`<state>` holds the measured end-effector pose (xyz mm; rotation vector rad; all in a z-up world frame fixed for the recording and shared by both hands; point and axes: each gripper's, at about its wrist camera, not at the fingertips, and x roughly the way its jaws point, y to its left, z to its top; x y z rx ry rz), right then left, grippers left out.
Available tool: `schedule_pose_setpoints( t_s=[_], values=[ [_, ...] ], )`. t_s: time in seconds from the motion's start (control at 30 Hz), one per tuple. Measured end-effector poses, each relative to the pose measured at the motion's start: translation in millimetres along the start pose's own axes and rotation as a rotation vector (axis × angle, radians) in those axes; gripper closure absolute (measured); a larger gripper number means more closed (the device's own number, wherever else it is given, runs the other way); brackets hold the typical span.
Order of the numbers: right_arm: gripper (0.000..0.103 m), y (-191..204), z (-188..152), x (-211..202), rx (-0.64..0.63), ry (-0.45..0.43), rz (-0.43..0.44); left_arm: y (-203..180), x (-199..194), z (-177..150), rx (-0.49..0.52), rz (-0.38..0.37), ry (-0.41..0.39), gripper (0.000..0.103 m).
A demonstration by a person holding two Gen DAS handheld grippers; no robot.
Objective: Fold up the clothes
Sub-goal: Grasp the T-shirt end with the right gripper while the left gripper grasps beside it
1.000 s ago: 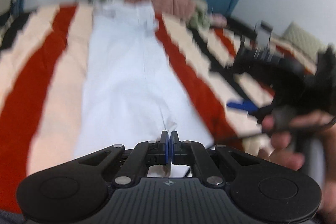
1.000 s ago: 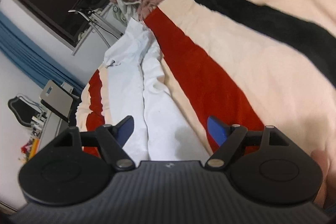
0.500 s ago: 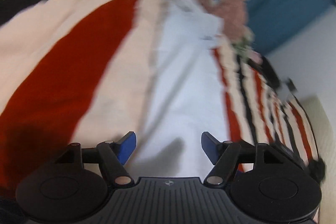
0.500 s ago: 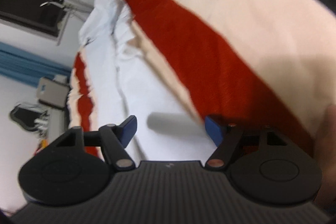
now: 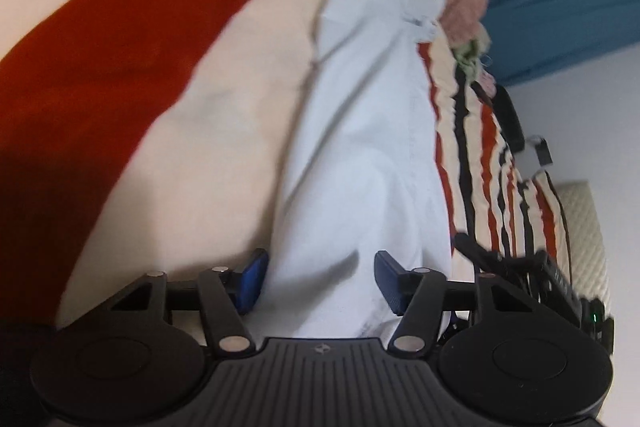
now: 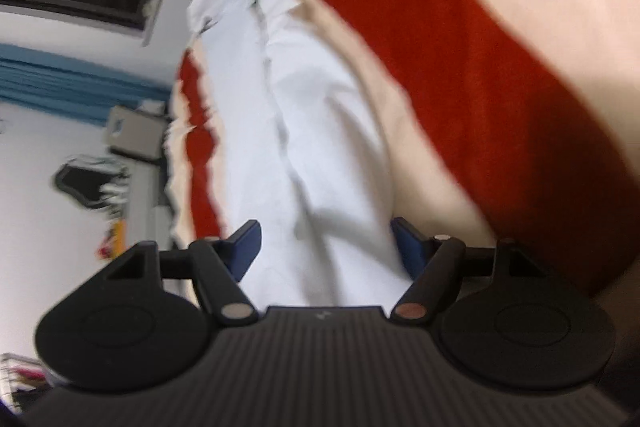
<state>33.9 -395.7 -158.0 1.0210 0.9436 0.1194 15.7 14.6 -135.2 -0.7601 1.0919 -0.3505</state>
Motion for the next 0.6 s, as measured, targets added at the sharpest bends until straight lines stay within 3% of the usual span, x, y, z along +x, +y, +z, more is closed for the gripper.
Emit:
schedule_pose_setpoints(
  t_s=[0.03, 0.13, 0.23, 0.3, 0.33, 0.37, 0.43, 0.47, 0.6],
  values=[
    [0.03, 1.5, -1.6, -4.4, -0.011, -0.041, -0.052, 1.0, 1.1, 0.9, -0.005, 0.0, 0.0, 0.045],
    [0.03, 7.0, -5.4, -4.9, -0.06, -0.049, -0.1, 0.4, 6.3, -1.0, 0.014, 0.003, 0.003, 0.044],
    [0.032, 5.6, -14.2, 4.9, -0.071, 0.05, -0.1, -5.0, 8.6, -8.3, 0.049, 0.002, 0.001, 0.045],
    [0.039, 10.2, -22.0, 7.5, -0.11, 0.093, -0.1, -9.7, 6.7, -15.5, 0.072, -0.004, -0.001, 0.047],
    [0.05, 13.0, -25.9, 8.6, -0.129, 0.118, -0.099, -11.4, 5.3, -19.7, 0.082, 0.002, 0.002, 0.057],
    [0.068, 13.9, -28.9, 9.6, -0.132, 0.145, -0.095, -13.2, 3.9, -23.9, 0.092, 0.008, 0.006, 0.063],
    [0.084, 22.5, -38.6, 10.9, -0.16, 0.169, -0.115, -15.4, 1.4, -30.9, 0.111, 0.013, 0.024, 0.085],
    [0.091, 26.6, -41.1, 7.4, -0.182, 0.163, -0.106, -16.8, -0.7, -33.4, 0.122, 0.012, 0.028, 0.091],
    [0.094, 43.4, -29.8, -19.3, -0.174, 0.087, 0.023, -15.7, -24.6, -31.2, 0.081, -0.062, -0.013, 0.094]
  ],
)
